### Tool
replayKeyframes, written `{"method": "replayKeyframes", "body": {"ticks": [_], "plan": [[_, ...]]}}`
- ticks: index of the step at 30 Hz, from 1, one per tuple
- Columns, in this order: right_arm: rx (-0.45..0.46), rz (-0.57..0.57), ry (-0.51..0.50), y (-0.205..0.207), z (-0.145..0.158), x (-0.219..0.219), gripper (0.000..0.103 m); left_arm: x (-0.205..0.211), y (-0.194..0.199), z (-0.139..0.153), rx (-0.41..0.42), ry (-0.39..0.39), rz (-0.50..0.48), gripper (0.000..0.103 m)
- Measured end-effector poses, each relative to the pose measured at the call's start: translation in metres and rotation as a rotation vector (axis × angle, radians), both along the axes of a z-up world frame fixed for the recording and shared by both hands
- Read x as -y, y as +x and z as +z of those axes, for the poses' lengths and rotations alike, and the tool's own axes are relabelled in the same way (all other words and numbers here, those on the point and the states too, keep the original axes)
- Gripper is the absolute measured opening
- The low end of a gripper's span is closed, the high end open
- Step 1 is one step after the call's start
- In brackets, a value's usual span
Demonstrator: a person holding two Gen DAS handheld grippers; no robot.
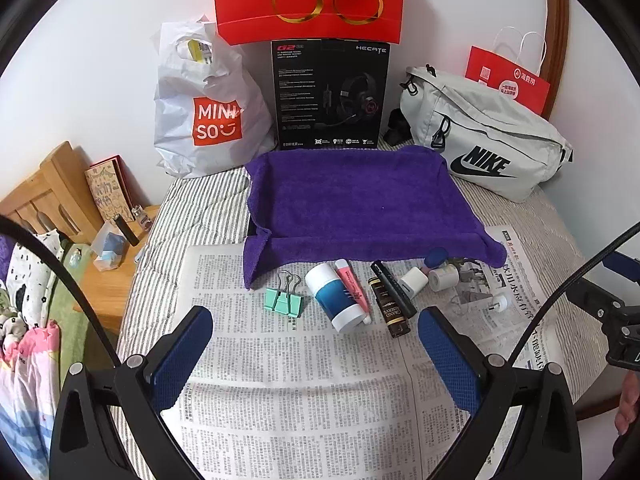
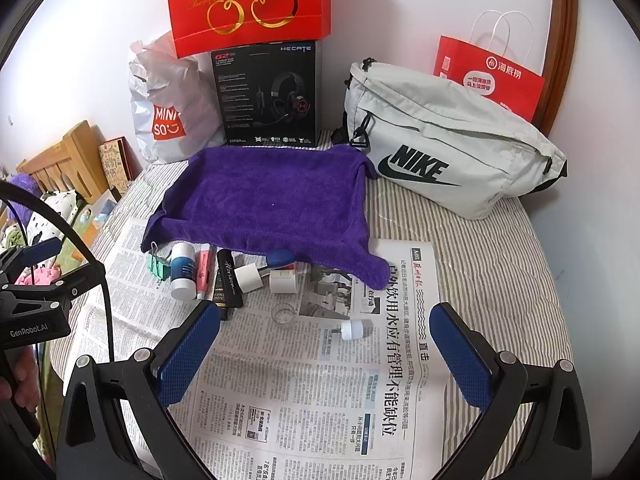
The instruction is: Organize rigid objects
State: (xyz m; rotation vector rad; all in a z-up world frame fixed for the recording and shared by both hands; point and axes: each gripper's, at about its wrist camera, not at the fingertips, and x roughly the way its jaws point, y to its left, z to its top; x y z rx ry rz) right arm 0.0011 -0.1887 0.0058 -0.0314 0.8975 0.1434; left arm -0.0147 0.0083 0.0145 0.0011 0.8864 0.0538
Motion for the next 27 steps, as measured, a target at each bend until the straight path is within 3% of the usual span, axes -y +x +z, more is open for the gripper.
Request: {"method": "replayKeyframes", "body": {"ticks": [16,27], "plan": [[-0.006,0.001,-0.002,0.001,-0.004,0.001,0.103,0.001,0.002,-0.004,0.002,0.018,0.006,0.103],[-0.044,0.0,0.018,0.014,-0.023,0.008,0.103,-0.02,0.023,-0.04,-0.033,-0.019,0.02,0.103]]}}
